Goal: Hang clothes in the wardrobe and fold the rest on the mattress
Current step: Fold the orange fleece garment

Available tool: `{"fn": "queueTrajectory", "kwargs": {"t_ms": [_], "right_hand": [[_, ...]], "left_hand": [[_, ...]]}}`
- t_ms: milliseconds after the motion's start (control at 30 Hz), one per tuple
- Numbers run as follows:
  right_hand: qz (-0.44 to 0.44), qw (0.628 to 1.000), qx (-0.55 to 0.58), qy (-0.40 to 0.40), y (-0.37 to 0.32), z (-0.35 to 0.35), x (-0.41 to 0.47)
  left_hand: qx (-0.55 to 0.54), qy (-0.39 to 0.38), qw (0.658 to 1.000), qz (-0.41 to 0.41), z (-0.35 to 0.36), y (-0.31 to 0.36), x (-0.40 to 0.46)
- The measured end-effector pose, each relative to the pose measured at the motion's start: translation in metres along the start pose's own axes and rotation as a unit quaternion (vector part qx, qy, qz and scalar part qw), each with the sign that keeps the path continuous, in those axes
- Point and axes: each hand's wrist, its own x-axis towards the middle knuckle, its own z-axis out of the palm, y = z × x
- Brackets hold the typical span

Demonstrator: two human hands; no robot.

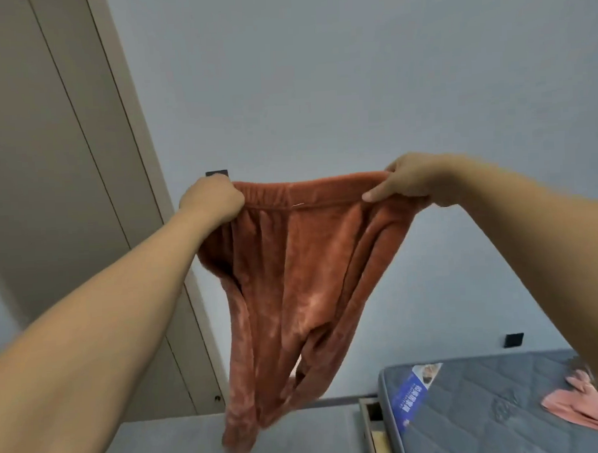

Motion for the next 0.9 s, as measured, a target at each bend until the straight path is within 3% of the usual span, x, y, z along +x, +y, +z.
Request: {"fn": "queueTrajectory", "kwargs": {"t_ms": [67, 133, 200, 233, 300, 500, 633, 667, 700, 833, 900], "right_hand": [[-0.006, 0.992, 0.125, 0.006, -0.002, -0.002, 0.001], [0.003, 0.97, 0.241, 0.044, -0.004, 0.004, 0.006], [0.024, 0.942, 0.327, 0.068, -0.011, 0.02, 0.014], [0.032, 0.932, 0.354, 0.069, -0.018, 0.031, 0.017], [0.037, 0.918, 0.391, 0.048, -0.038, 0.054, 0.023], [-0.011, 0.891, 0.453, -0.033, -0.092, 0.067, 0.022], [-0.103, 0.886, 0.449, -0.049, -0.111, 0.06, 0.015], [-0.124, 0.887, 0.442, -0.038, -0.115, 0.06, 0.014], [-0.145, 0.891, 0.43, -0.013, -0.118, 0.059, 0.014], [-0.212, 0.926, 0.305, 0.063, -0.12, 0.05, 0.013], [-0.247, 0.945, 0.194, 0.094, -0.12, 0.047, 0.013]], "left_hand": [[-0.099, -0.016, 0.994, -0.044, -0.011, -0.013, -0.004], [-0.27, -0.096, 0.955, -0.073, -0.02, -0.021, -0.007], [-0.447, -0.207, 0.861, -0.126, -0.028, -0.027, -0.008], [-0.505, -0.233, 0.818, -0.149, -0.031, -0.032, -0.007], [-0.576, -0.249, 0.762, -0.159, -0.034, -0.041, -0.002], [-0.694, -0.303, 0.653, -0.03, -0.041, -0.05, 0.005], [-0.76, -0.368, 0.534, 0.044, -0.056, -0.047, 0.004], [-0.765, -0.358, 0.532, 0.067, -0.056, -0.046, 0.003], [-0.752, -0.334, 0.56, 0.096, -0.055, -0.045, 0.003], [-0.58, -0.145, 0.784, 0.168, -0.052, -0.018, 0.005], [-0.506, -0.028, 0.842, 0.185, -0.05, -0.006, 0.01]]}}
